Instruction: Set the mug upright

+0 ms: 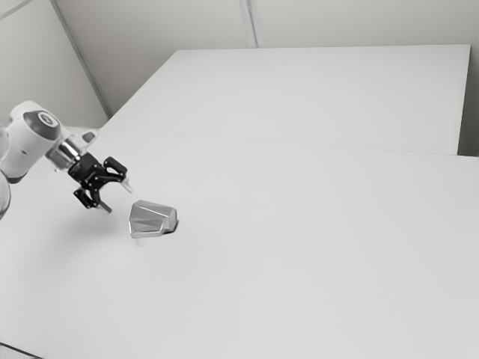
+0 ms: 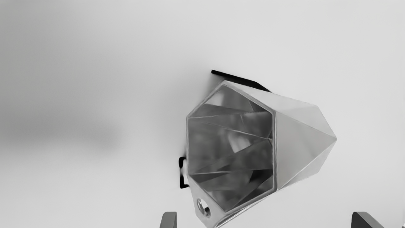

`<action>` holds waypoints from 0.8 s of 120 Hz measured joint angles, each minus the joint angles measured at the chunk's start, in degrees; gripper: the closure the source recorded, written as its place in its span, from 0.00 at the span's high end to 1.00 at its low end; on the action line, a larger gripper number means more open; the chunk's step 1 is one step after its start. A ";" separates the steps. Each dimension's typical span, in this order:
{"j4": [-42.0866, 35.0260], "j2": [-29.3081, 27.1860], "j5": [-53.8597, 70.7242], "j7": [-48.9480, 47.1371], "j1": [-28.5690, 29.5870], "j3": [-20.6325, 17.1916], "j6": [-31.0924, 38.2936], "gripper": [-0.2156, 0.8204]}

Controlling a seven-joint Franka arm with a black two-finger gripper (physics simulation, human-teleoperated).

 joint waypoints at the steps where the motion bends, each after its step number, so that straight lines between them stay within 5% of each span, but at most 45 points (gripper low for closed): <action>1: 0.01 0.17 -0.30 0.17 0.05 -0.01 0.07 0.79; 66: -2.43 4.98 -15.97 5.26 -0.52 -0.58 1.11 0.79; 96: -0.11 5.08 -11.30 5.57 -1.49 -0.60 1.71 0.25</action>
